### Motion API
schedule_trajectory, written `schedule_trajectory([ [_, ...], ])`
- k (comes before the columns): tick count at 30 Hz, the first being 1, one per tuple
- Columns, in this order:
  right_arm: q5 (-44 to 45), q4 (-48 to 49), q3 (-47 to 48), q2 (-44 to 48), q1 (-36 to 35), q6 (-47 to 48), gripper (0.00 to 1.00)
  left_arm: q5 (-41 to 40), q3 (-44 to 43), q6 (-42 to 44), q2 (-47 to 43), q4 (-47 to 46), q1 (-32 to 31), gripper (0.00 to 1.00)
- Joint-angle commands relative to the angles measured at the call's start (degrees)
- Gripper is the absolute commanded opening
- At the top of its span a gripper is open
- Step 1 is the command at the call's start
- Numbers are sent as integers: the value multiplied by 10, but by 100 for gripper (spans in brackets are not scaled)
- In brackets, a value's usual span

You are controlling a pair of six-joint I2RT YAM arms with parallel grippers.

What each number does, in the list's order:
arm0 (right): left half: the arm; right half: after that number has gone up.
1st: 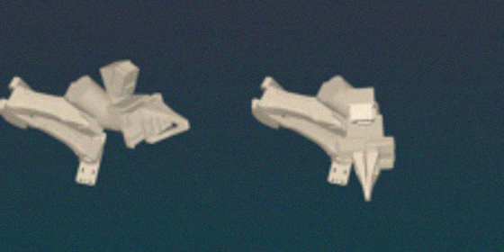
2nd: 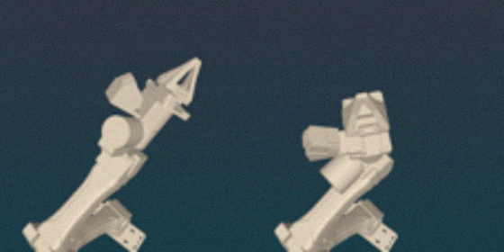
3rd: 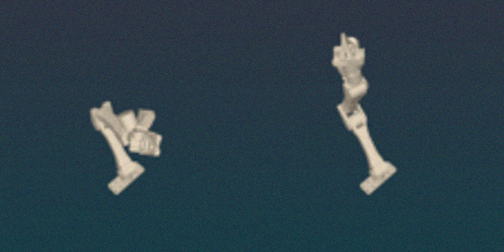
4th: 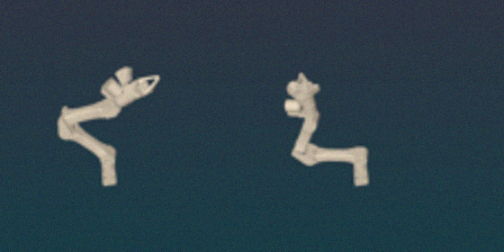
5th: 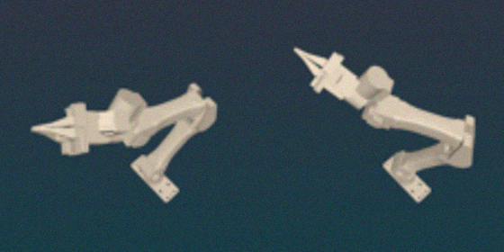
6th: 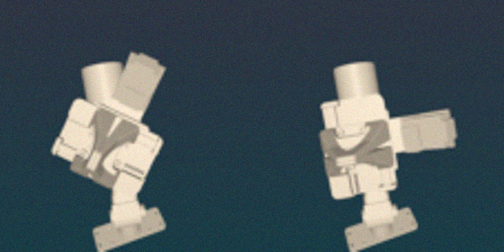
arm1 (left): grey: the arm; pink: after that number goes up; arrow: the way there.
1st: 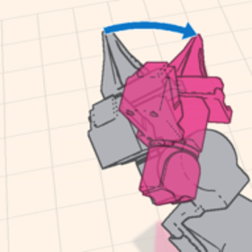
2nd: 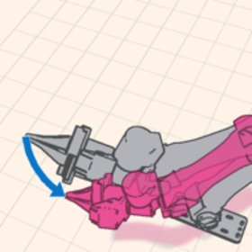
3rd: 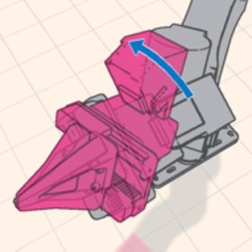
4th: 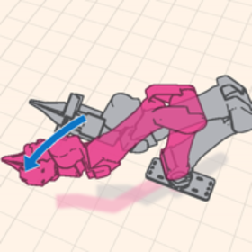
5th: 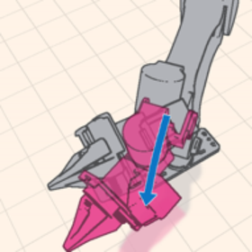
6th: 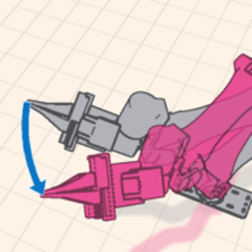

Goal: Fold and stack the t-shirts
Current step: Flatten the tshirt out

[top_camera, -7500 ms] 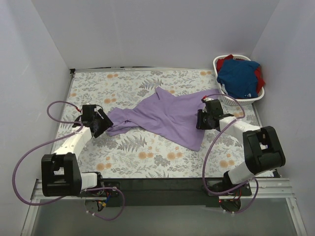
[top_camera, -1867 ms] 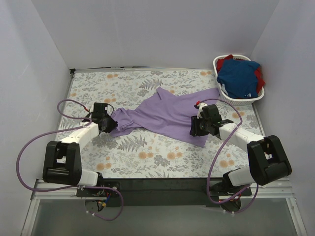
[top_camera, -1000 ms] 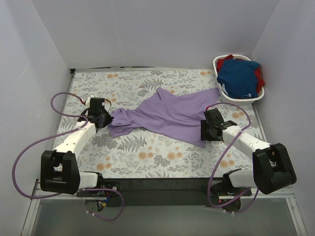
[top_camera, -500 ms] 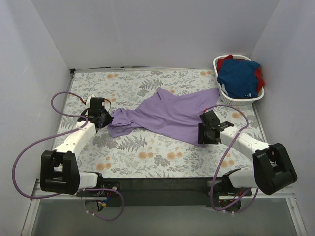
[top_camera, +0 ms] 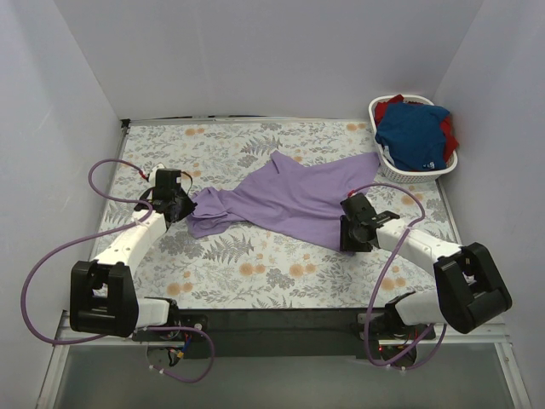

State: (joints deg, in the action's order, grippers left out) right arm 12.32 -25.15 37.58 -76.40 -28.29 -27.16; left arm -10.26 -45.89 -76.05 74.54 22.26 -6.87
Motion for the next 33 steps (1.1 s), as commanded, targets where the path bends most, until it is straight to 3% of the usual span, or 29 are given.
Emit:
schedule_trajectory([
  [1,7,5,-22,-16,-2,-18,47,-9,-3,6,-24,-3,2,0],
  [4,7,6,-27,-18,-3,-18,34,-11,-3,6,-25,-2,2,0],
  [8,10,10,-20,-18,-2,-7,2,-18,-11,4,-10,-5,2,0],
  [12,42,12,44,-15,-1,9,1,-20,-70,3,21,9,10,0],
  [16,65,13,150,-22,21,48,1,-36,-188,10,61,28,29,0],
  [27,74,16,520,-60,129,195,1,-42,-645,13,161,110,95,0],
  [33,54,51,608,4,148,270,1,-70,-720,62,95,63,110,0],
])
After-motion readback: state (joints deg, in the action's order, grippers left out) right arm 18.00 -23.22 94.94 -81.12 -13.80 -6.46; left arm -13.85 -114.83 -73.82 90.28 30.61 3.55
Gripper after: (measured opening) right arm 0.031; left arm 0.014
